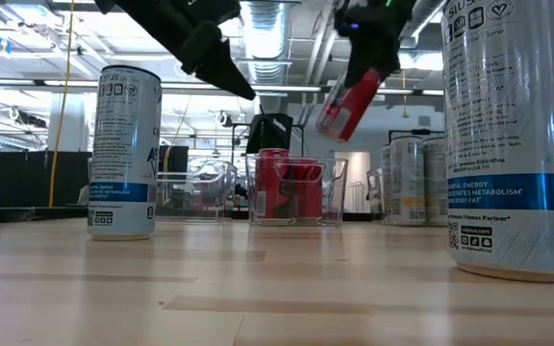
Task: Sort soda cans
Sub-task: Put the red-black soda can into the middle transparent bin
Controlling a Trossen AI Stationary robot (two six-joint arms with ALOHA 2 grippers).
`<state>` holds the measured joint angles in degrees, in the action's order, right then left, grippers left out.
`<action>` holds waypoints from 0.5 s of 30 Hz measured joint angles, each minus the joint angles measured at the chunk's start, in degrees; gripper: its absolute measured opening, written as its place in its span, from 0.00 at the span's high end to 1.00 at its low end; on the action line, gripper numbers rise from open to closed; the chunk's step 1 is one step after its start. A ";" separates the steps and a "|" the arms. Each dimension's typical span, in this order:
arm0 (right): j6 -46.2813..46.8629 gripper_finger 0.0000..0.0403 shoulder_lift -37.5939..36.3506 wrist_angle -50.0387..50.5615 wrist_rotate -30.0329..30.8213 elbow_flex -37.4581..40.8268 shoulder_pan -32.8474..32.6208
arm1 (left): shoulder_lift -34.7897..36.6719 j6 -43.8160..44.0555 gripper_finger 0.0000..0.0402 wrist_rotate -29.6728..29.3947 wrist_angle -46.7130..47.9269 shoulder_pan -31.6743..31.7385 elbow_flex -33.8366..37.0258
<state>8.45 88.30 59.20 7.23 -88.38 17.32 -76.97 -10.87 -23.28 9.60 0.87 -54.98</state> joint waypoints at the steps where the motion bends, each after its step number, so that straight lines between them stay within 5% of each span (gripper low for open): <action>1: -0.86 0.27 0.89 -0.44 -0.45 0.00 1.39 | 0.00 0.09 0.05 -0.04 -0.05 0.18 0.00; 15: -7.73 0.27 15.89 -0.42 -2.31 -5.86 5.09 | 0.00 1.56 0.05 -0.07 0.00 0.79 0.00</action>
<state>0.73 104.20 58.78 4.92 -94.24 22.41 -76.97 -9.31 -23.35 9.60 1.66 -54.98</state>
